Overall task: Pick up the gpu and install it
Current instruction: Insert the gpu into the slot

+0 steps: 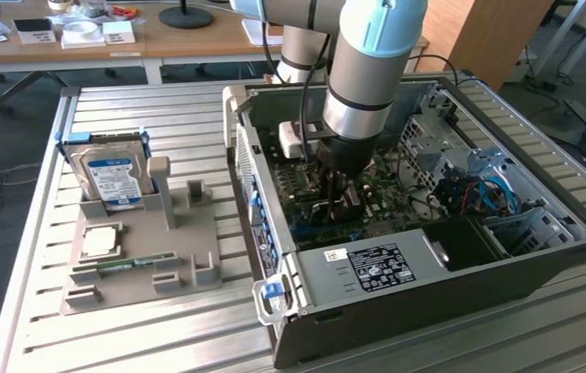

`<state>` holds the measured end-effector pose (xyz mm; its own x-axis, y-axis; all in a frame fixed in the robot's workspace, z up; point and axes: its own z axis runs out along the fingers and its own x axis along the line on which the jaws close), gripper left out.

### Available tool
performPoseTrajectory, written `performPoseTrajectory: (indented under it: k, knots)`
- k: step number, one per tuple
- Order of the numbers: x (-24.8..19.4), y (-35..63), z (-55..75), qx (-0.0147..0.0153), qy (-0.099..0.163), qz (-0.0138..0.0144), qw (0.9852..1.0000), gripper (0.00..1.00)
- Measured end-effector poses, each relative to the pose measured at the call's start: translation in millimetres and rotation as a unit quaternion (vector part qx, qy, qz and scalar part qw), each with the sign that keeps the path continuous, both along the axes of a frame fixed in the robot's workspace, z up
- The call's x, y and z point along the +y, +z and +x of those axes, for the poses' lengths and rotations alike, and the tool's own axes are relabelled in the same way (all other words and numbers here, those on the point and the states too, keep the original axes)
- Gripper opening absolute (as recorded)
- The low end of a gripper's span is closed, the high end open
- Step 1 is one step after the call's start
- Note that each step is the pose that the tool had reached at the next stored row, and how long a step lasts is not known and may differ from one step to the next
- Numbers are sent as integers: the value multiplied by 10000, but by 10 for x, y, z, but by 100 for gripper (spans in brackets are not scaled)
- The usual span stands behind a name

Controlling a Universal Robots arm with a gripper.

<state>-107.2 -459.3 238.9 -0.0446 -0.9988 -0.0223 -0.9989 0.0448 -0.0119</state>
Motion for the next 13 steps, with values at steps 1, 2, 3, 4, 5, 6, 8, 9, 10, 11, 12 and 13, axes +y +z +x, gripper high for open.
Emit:
performPoseTrajectory:
  k: [1, 2, 3, 4, 5, 6, 8, 9, 10, 11, 12, 13]
  knots:
    - [0, 0, 0, 0, 0, 0, 10000, 51]
    - [0, 2, 0, 0, 0, 0, 10000, 51]
    - [-1, 11, 0, 1, 0, -2, 10000, 51]
    - [0, 26, 0, 1, 0, -1, 10000, 51]
    - [0, 54, 0, 0, 0, 0, 10000, 51]
    - [0, 89, 0, 0, 0, 0, 10000, 51]
    - [0, 165, 0, 0, 0, -1, 10000, 51]
    - [0, 199, 0, 0, 0, 1, 10000, 51]
    - [0, 235, 0, 0, 0, 0, 10000, 51]
    - [0, 268, 0, -1, 0, 0, 10000, 51]
    - [0, 300, 0, -1, 0, 0, 10000, 51]
    - [0, 328, 0, -1, 0, 0, 10000, 51]
